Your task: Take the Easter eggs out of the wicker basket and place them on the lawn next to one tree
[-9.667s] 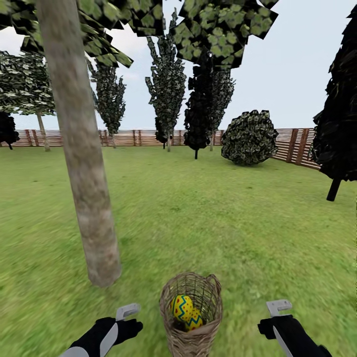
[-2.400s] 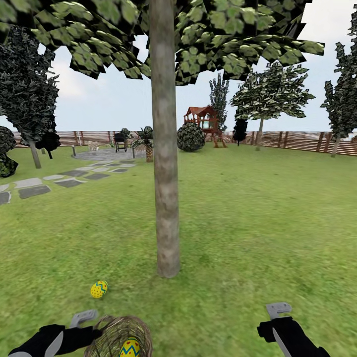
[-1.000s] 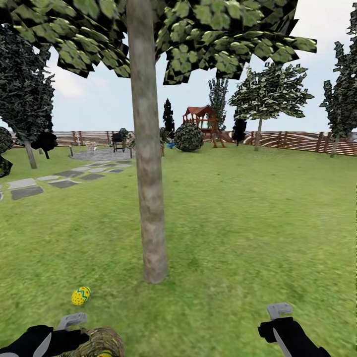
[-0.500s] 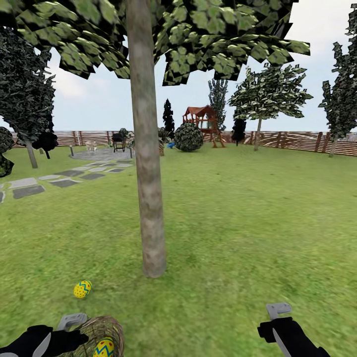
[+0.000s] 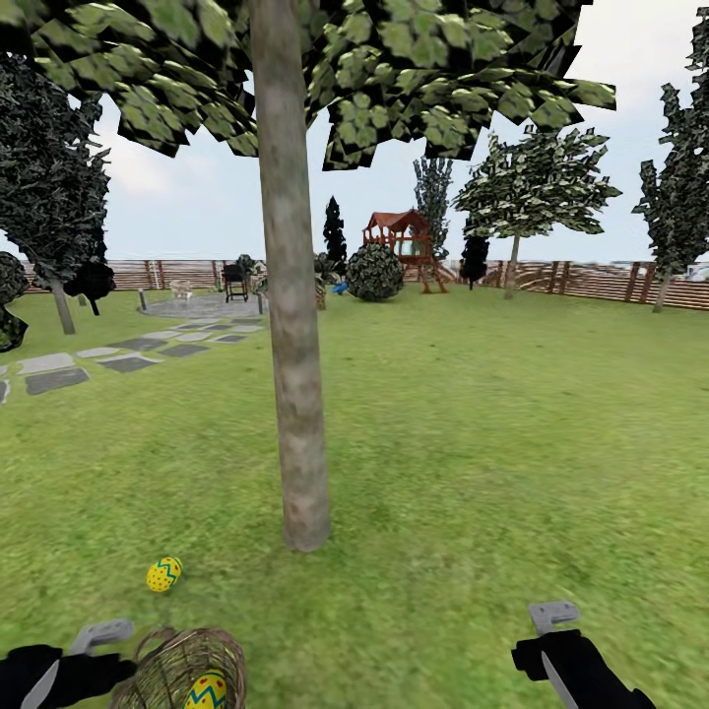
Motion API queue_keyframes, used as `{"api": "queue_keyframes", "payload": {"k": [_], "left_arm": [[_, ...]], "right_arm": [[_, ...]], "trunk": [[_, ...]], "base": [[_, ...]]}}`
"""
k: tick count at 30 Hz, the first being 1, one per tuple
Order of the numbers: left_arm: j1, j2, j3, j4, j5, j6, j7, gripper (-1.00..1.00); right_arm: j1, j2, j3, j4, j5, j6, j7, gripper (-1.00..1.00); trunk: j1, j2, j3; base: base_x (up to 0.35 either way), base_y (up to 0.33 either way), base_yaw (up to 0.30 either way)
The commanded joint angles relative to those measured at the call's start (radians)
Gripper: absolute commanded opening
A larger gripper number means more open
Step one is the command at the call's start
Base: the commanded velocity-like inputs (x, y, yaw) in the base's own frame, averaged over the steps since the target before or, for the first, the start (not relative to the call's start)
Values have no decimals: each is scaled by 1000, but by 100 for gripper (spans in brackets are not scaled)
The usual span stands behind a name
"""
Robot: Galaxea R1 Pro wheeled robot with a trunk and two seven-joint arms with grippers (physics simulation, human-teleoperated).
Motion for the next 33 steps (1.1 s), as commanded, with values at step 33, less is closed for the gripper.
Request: {"api": "queue_keyframes", "payload": {"k": [33], "left_arm": [[0, -1, 4, -3, -10, 8, -5, 100]], "right_arm": [[0, -1, 7, 1, 3, 5, -5, 100]], "trunk": [[0, -1, 0]], "base": [[265, 0, 0]]}}
